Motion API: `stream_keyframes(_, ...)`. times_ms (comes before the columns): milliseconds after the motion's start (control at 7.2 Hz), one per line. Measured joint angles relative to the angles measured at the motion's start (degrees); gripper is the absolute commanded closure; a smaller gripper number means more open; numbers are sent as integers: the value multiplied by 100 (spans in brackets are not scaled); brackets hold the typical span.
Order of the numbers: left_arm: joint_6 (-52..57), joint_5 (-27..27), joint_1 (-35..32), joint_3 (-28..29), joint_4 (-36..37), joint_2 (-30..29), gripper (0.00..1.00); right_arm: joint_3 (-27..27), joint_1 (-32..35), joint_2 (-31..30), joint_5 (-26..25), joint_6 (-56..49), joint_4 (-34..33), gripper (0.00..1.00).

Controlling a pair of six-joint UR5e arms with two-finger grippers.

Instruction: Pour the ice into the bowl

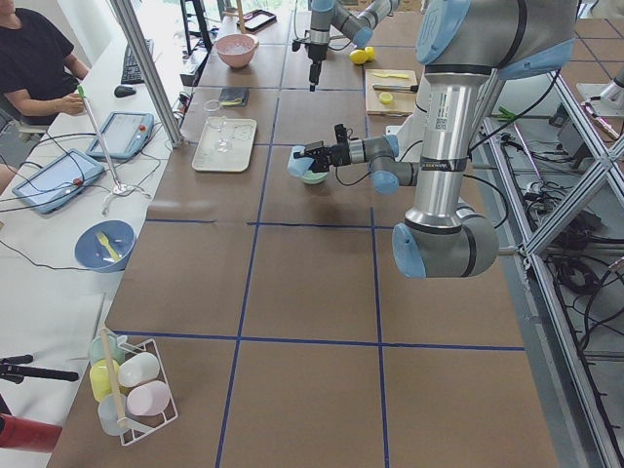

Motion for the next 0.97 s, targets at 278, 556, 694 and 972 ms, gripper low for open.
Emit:
stream_keyframes(278,1056,266,2,17,3,-10,100,-12,5,2,-7,14,-6,0)
stream_keyframes(556,1892,558,9,86,3,-31,100,-24,6,11,-9,29,-7,0)
stream_keyframes(694,2147,626,10,118,3,-34,100,-26,3,14,-10,32,-4,0)
stream_keyframes(972,2558,670,15,124,1,-36,100,-27,0,29,-10,35,-7,0)
